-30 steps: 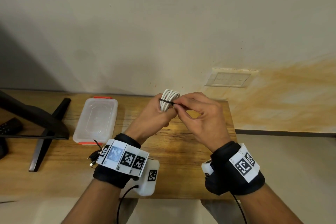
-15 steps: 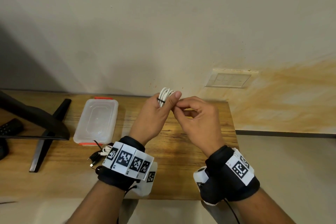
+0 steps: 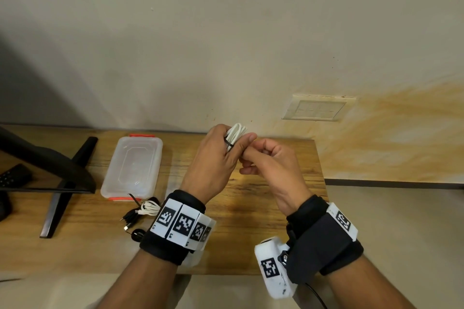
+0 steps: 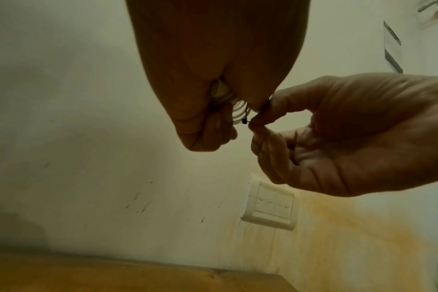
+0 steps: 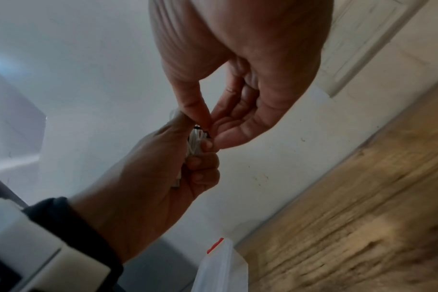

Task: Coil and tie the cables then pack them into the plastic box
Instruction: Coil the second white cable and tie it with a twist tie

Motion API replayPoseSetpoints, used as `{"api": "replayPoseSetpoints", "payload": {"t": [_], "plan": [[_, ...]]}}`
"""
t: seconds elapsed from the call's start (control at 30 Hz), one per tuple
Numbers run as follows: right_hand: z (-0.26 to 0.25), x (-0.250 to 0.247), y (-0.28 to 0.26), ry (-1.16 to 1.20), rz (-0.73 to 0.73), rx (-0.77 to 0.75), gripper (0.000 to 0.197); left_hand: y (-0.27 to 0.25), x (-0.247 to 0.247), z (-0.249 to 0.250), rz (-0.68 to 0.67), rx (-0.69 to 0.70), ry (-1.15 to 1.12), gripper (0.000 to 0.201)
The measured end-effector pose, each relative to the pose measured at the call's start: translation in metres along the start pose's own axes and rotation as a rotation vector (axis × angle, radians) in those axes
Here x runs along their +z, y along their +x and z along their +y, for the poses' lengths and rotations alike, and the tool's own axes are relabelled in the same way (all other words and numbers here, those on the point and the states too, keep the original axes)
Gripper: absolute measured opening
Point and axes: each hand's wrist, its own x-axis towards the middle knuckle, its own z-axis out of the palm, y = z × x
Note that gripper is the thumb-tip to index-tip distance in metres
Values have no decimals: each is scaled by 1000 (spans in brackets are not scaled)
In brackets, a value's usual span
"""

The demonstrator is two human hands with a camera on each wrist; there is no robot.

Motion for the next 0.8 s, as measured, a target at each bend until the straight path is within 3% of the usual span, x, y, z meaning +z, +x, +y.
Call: {"api": "replayPoseSetpoints", "payload": {"t": [0.13, 0.37, 0.47, 0.6, 0.73, 0.8], "plan": [[-2, 0, -2, 5, -17, -7, 4, 1, -1, 0, 42, -35, -11, 36], [-4, 1, -3, 5, -39, -63, 6, 3, -3, -1, 13, -111, -282, 60], [-4, 0, -3, -1, -23, -82, 6, 3, -4, 3, -26, -117, -339, 61], [-5, -3, -1, 17, 24, -76, 5, 3, -8, 6, -120, -161, -403, 53], [-4, -5, -1, 14, 34, -66, 7, 3, -9, 2, -196, -112, -447, 18], [-3, -6, -1, 8, 32, -66, 11, 3, -8, 1, -182, -103, -442, 19]]}}
